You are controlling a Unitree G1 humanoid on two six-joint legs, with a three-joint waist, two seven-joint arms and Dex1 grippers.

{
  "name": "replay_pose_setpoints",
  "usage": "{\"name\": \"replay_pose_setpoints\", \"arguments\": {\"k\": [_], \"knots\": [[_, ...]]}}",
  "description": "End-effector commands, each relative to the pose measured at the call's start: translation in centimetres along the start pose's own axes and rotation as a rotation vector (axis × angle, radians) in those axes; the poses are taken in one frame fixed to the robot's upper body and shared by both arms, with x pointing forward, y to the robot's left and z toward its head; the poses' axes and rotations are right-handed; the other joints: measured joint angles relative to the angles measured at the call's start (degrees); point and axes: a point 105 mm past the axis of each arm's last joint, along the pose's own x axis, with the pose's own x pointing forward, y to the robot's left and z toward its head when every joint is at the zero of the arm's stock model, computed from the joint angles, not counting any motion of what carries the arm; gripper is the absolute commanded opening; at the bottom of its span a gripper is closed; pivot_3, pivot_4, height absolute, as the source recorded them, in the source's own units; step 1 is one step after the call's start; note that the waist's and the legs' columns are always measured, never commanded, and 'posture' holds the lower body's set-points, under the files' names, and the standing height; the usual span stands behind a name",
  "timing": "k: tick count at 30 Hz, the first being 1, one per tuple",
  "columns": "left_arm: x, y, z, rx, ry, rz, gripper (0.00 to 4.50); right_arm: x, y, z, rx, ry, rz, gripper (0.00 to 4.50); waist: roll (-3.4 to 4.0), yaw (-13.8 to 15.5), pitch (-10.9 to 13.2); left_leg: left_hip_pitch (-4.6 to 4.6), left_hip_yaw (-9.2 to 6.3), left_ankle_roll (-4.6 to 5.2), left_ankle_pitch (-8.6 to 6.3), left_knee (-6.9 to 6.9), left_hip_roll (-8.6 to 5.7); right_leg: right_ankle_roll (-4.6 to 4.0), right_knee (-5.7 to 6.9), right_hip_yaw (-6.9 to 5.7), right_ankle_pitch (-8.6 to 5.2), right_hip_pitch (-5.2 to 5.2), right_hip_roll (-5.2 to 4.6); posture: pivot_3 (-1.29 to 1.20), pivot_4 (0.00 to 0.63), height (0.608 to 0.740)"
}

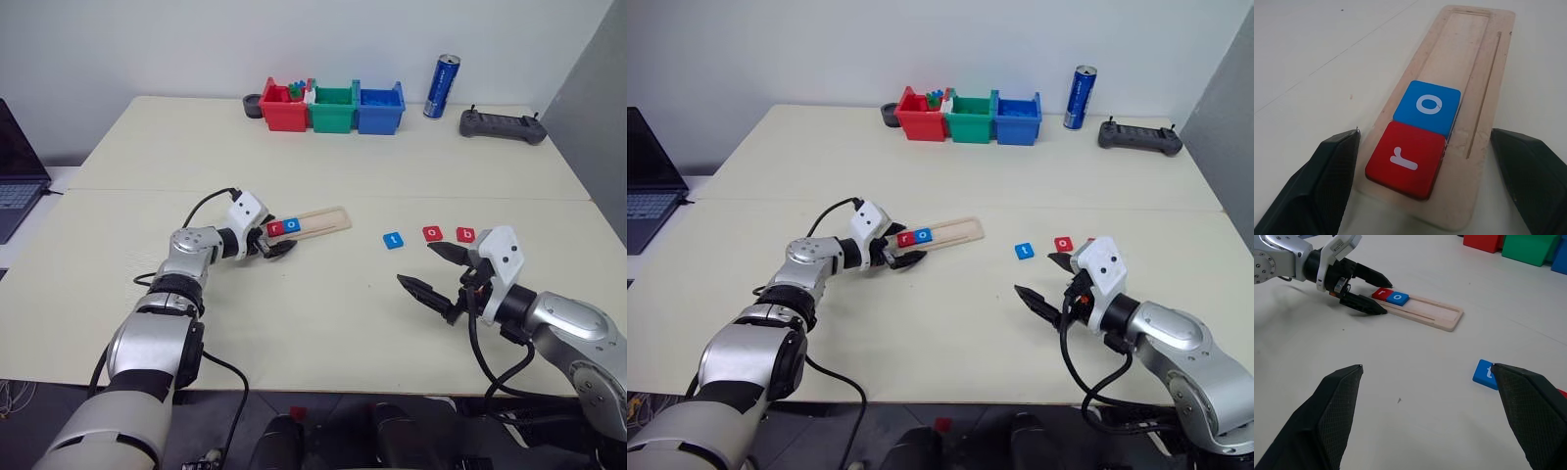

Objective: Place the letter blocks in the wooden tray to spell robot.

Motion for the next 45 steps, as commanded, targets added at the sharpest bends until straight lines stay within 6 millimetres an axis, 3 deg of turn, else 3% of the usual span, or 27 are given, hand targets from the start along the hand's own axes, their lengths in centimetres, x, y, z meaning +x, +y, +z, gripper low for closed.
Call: {"name": "replay_pose_setpoints", "arguments": {"k": [1,15,28,39,45], "knots": [[-1.0,1.1,-0.5,-0.007,0.015,0.055,4.5,-0.1,0.4,1.5,-0.037,-0.048,0.012,4.46,0.0,-0.02,0.0,0.0,0.0,0.0,0.0,0.0,0.0,0.0,0.0,0.0,0.0,0.0,0.0,0.0,0.15,0.74],[-1.0,0.2,-2.2,-0.093,0.077,0.007,4.5,0.3,0.5,2.1,-0.04,-0.065,0.019,4.46,0.02,-0.09,-0.03,0.04,0.01,0.0,0.0,0.0,0.01,0.0,0.03,0.0,0.0,0.0,0.0,0.0,0.15,0.74],[-0.8,-1.8,-0.9,-0.081,0.038,-0.198,4.5,0.4,0.1,2.2,-0.043,-0.075,-0.004,4.46,0.02,0.07,-0.05,0.06,0.02,0.0,0.0,0.0,-0.02,0.0,0.02,0.0,0.0,0.04,-0.02,0.0,0.15,0.74],[-1.2,-0.1,-0.6,-0.018,0.034,-0.077,4.5,1.0,0.0,2.4,-0.049,-0.087,0.014,4.46,0.02,0.04,-0.05,0.05,-0.01,0.0,0.0,0.02,-0.01,0.0,0.03,-0.02,0.0,0.04,-0.02,0.0,0.15,0.74],[-0.8,-0.9,-1.0,-0.029,0.0,-0.069,4.5,1.2,0.2,2.4,-0.05,-0.093,0.017,4.46,0.02,0.05,-0.06,0.06,-0.03,0.0,0.0,0.02,0.01,0.0,0.06,-0.04,0.0,0.04,-0.01,0.0,0.15,0.74]]}}
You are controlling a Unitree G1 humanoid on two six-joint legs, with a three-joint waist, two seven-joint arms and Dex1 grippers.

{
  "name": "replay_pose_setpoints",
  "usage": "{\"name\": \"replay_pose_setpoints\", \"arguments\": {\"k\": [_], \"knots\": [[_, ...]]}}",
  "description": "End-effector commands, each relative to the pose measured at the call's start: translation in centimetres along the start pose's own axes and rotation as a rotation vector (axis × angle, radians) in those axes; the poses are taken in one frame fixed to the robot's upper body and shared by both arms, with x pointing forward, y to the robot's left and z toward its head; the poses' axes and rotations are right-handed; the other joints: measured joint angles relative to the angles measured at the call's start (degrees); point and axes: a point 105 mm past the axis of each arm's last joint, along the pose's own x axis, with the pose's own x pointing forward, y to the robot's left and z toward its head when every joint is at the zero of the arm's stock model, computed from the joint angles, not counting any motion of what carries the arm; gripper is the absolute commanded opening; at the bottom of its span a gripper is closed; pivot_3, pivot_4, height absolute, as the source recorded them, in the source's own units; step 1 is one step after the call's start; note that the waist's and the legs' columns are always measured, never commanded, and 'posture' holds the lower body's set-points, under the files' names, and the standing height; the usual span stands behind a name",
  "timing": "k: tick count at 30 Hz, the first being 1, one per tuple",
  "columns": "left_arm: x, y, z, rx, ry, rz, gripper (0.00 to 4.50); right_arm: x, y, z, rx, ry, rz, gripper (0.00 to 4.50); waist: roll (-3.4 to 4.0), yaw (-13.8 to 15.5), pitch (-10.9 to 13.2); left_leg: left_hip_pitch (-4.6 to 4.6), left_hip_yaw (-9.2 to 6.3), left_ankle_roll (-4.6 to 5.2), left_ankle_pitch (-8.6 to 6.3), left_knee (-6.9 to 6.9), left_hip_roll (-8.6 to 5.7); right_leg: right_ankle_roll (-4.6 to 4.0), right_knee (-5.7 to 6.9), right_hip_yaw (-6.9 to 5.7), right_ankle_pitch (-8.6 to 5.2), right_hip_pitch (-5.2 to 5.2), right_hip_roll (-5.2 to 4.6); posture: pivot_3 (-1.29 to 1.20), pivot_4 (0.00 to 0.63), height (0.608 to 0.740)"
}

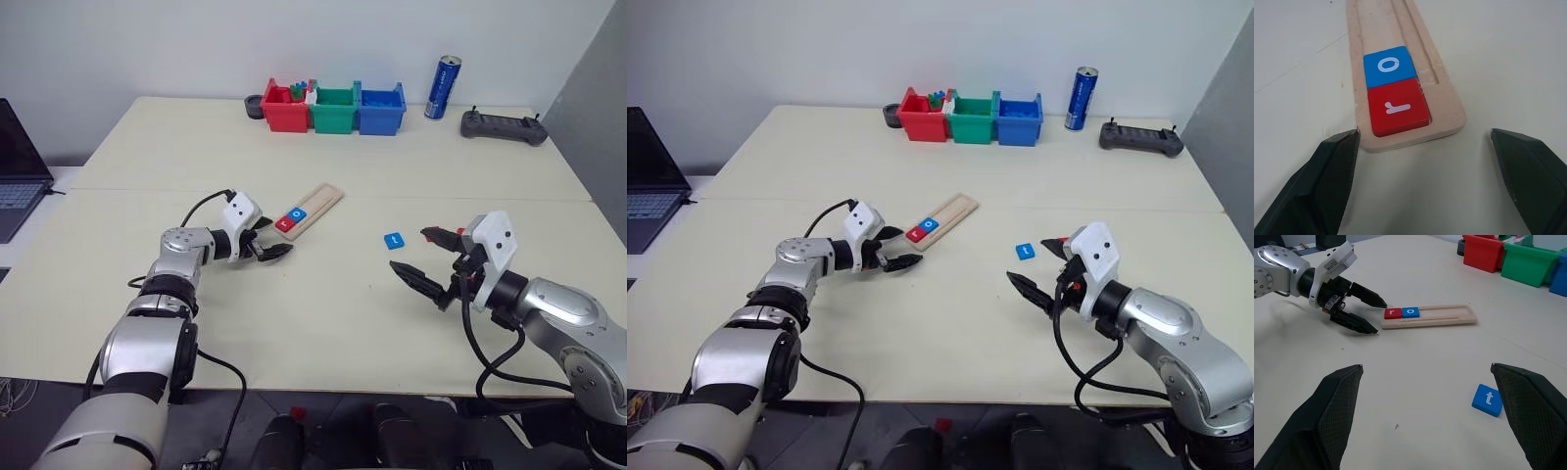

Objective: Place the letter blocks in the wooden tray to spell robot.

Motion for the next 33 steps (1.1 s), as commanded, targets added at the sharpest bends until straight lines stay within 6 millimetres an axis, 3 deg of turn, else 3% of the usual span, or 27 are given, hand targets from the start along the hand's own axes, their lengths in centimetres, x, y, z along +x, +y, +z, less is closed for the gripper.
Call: {"name": "replay_pose_setpoints", "arguments": {"k": [1,12,17,26,33], "knots": [[0.1,-0.5,-0.8,-0.023,-0.003,0.012,4.5,0.1,0.4,1.2,-0.035,-0.047,0.012,4.46,0.0,-0.01,0.0,0.0,0.0,0.0,0.0,0.0,0.0,0.0,0.0,0.0,0.0,0.0,0.0,0.0,0.15,0.74],[-0.2,0.0,-1.2,-0.064,-0.036,0.091,4.5,0.4,0.6,1.1,-0.038,-0.053,0.03,4.46,0.0,-0.1,-0.01,0.01,0.01,0.0,0.0,0.0,0.01,0.0,0.01,0.0,0.0,0.0,0.0,0.0,0.15,0.74],[0.4,-0.5,-1.9,-0.074,-0.023,0.101,4.5,0.5,0.7,1.2,-0.042,-0.053,0.041,4.46,0.01,-0.01,-0.01,0.02,0.0,0.0,0.0,0.0,0.0,0.0,0.01,-0.01,0.0,0.0,0.0,0.0,0.15,0.74],[1.3,-0.9,-0.6,-0.068,-0.057,0.076,4.5,0.2,0.6,1.1,-0.045,-0.048,0.032,4.46,0.0,0.36,-0.03,0.01,0.0,0.0,0.0,0.04,-0.04,0.0,-0.01,-0.01,0.0,0.04,-0.04,0.0,0.15,0.74],[2.4,-1.8,-0.8,-0.069,-0.045,0.054,4.5,0.4,0.6,1.2,-0.047,-0.053,0.031,4.46,0.0,0.89,-0.04,0.01,-0.01,0.0,0.0,0.04,-0.07,0.0,-0.02,-0.02,0.0,0.05,-0.07,0.0,0.15,0.74]]}}
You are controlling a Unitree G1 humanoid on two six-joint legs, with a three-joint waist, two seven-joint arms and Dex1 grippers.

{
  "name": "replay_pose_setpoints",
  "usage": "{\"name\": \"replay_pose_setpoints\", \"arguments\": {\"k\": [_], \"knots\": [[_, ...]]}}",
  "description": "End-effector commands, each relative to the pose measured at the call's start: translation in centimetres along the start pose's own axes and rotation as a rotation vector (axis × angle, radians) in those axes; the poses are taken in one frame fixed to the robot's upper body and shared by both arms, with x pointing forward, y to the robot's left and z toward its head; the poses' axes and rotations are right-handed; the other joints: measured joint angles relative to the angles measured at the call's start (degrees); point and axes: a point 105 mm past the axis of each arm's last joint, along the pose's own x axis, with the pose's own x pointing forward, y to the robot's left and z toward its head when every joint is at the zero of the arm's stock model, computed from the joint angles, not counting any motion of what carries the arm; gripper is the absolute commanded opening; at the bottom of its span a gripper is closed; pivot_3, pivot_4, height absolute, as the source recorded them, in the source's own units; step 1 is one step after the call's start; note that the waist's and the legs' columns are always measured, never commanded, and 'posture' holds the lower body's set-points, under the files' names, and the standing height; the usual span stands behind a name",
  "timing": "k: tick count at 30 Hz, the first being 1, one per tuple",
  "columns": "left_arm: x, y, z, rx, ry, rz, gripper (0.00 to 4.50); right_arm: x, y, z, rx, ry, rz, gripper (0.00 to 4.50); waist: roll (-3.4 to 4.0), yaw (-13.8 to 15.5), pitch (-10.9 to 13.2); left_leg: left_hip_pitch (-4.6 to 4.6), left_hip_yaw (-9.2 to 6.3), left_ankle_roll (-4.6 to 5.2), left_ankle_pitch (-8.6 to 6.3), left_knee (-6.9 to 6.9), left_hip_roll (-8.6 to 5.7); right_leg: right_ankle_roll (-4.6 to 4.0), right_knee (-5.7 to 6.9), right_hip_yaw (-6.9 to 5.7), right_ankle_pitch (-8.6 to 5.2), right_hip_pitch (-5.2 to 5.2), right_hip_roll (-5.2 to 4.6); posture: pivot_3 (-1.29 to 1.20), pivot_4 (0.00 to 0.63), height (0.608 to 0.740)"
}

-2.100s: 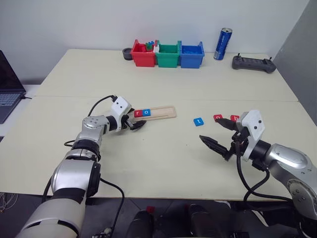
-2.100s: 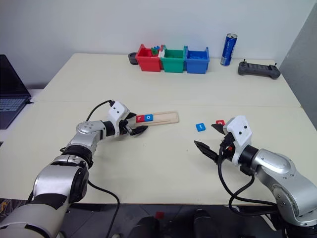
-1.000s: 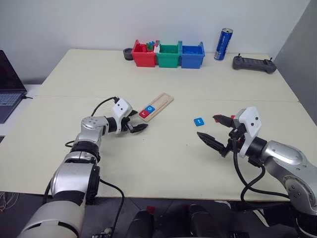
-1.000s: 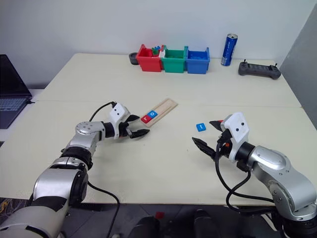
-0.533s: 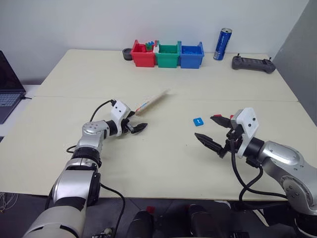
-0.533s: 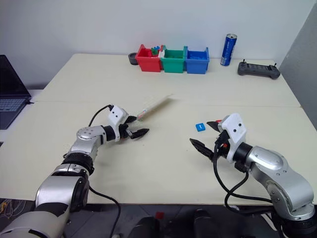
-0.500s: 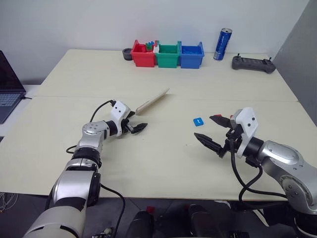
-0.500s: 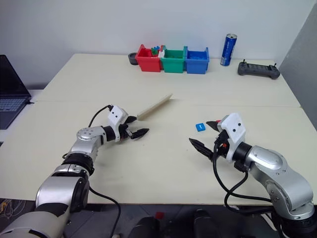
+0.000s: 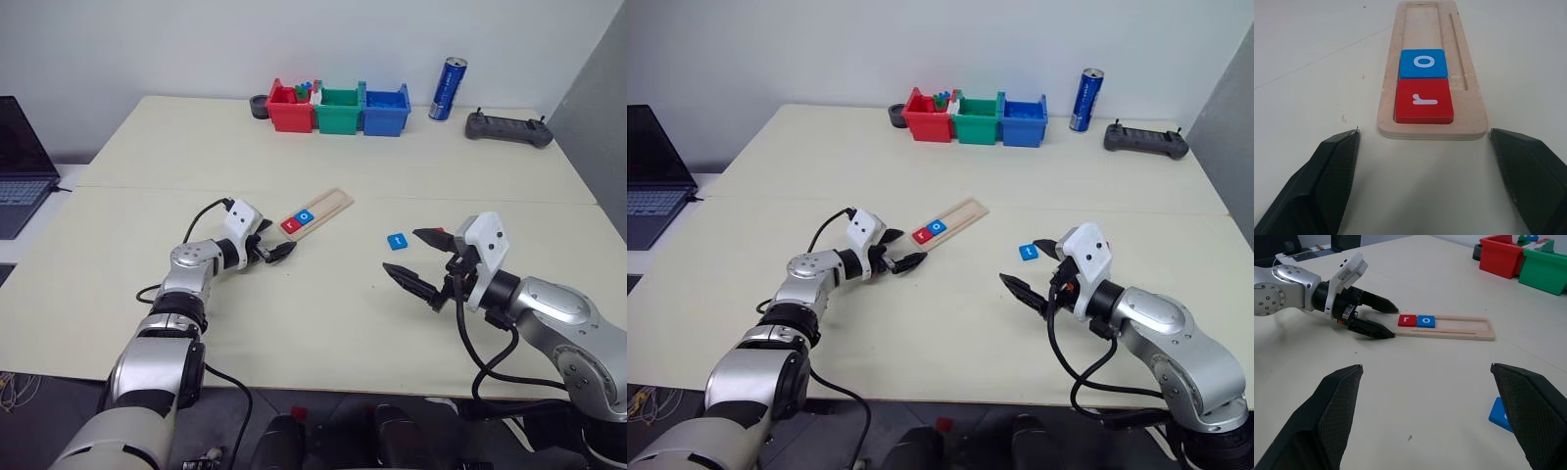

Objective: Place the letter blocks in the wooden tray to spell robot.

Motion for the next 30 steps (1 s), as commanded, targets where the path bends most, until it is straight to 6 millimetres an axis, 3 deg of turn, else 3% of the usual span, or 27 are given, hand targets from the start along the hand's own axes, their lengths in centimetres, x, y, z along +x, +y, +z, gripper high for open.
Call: {"name": "replay_pose_setpoints", "arguments": {"k": [1,18,23,30], "knots": [[1.1,-1.1,-0.5,0.009,0.036,-0.029,4.5,-0.2,-0.1,1.2,-0.041,-0.043,-0.009,4.46,0.0,0.33,0.0,0.0,0.0,0.0,0.0,0.0,-0.01,0.0,-0.01,0.0,0.0,0.0,-0.01,0.0,0.15,0.74],[3.8,-2.1,0.6,0.041,0.067,-0.008,4.5,-0.1,-0.3,1.3,-0.05,-0.044,-0.014,4.46,-0.02,0.81,-0.01,0.0,-0.03,0.0,0.0,0.02,-0.07,0.0,-0.02,-0.02,0.0,0.05,-0.04,0.0,0.15,0.74],[3.5,-1.8,0.7,0.041,0.066,-0.005,3.39,-0.2,-0.3,1.3,-0.049,-0.045,-0.021,4.5,-0.02,0.71,-0.01,0.01,-0.03,0.0,0.0,0.02,-0.06,0.0,0.0,-0.02,0.0,0.05,-0.04,0.0,0.15,0.74],[3.4,-1.7,1.0,0.048,0.061,-0.012,3.39,-0.2,-0.2,1.2,-0.047,-0.046,-0.021,4.5,-0.02,0.67,-0.01,0.03,-0.03,0.0,0.0,0.02,-0.06,0.0,0.01,-0.03,0.0,0.05,-0.03,0.0,0.15,0.74]]}}
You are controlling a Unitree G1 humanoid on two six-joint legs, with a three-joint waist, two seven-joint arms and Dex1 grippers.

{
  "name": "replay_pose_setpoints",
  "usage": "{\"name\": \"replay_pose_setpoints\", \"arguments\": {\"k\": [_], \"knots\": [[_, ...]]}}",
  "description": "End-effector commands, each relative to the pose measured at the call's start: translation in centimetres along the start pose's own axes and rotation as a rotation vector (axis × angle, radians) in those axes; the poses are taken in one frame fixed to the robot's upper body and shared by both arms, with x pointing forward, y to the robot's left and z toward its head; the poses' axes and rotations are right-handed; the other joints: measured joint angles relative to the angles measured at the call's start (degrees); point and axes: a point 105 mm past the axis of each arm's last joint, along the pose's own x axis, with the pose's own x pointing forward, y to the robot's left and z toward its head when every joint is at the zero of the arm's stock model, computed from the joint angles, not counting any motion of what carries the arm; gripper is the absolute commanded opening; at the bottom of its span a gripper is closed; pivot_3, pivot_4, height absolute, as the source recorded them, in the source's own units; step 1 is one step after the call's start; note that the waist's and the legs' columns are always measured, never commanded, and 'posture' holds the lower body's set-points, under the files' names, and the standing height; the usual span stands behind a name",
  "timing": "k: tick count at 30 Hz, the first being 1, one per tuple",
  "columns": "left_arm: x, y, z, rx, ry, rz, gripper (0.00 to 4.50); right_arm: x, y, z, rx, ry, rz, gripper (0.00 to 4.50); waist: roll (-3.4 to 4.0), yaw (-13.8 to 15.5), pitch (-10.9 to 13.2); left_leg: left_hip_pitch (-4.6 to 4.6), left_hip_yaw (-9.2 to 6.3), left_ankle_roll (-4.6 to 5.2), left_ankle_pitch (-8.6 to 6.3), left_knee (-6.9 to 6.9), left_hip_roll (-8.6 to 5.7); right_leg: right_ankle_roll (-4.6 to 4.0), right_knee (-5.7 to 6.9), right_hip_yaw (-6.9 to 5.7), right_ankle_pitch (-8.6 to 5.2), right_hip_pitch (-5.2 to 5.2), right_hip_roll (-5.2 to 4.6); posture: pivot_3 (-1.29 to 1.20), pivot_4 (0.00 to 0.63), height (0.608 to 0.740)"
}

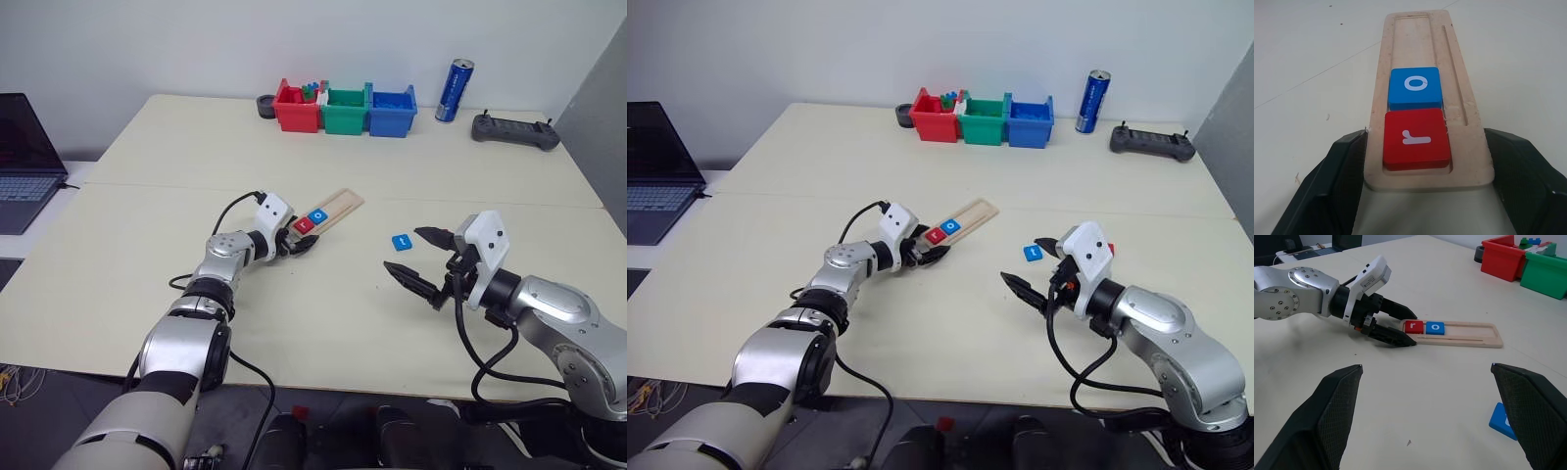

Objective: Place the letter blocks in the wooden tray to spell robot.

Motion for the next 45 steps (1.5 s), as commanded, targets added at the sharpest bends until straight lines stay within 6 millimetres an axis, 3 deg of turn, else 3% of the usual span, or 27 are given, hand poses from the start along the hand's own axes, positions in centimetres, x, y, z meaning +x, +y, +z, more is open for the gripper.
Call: {"name": "replay_pose_setpoints", "arguments": {"k": [1,4,8,16,21,37,45], "knots": [[0.0,-0.2,-0.4,0.02,0.031,-0.027,3.39,-0.3,-0.1,1.1,-0.037,-0.046,-0.009,4.5,0.0,-0.01,0.0,0.0,0.0,0.0,0.0,0.0,0.0,0.0,0.0,0.0,0.0,0.0,0.0,0.0,0.15,0.74],[0.1,-0.9,0.3,0.044,0.006,-0.088,3.39,-0.5,-0.1,1.0,-0.046,-0.038,-0.002,4.5,0.0,-0.02,0.0,0.0,0.01,0.0,0.0,0.0,0.0,0.0,-0.01,0.0,0.0,0.0,0.0,0.0,0.15,0.74],[-0.6,-3.0,1.1,0.126,-0.036,-0.296,3.39,-2.2,-0.3,0.2,-0.099,0.007,0.033,4.5,0.0,0.15,0.0,-0.13,-0.03,0.0,0.0,-0.02,-0.02,0.0,-0.08,-0.06,0.0,-0.03,-0.01,0.0,0.15,0.74],[-3.8,-4.9,-0.4,0.227,-0.011,-0.54,3.39,-4.6,-1.0,-1.6,-0.165,0.088,0.089,4.5,0.0,-0.96,0.01,-0.15,0.01,0.0,0.0,-0.03,0.09,0.0,-0.03,-0.02,0.0,-0.12,0.09,0.0,0.15,0.74],[-4.9,-5.3,-1.6,0.241,0.019,-0.581,3.39,-4.6,-1.0,-1.9,-0.166,0.085,0.103,4.5,-0.01,-1.23,0.0,-0.11,0.0,0.0,0.0,-0.02,0.13,0.0,-0.01,-0.01,0.0,-0.09,0.12,0.0,0.15,0.74],[-4.4,-8.4,-0.7,0.279,-0.041,-0.701,3.39,-5.1,0.3,-3.4,-0.189,0.106,0.204,4.5,-0.01,-1.07,0.0,-0.11,0.0,0.0,0.0,0.0,0.11,0.0,-0.03,-0.01,0.0,-0.07,0.1,0.0,0.15,0.74],[-5.7,-8.8,-1.2,0.27,-0.051,-0.751,3.39,-5.3,0.5,-4.2,-0.183,0.111,0.222,4.5,0.0,-1.14,0.0,-0.09,0.01,0.0,0.0,-0.01,0.13,0.0,-0.02,0.0,0.0,-0.07,0.11,0.0,0.15,0.74]]}}
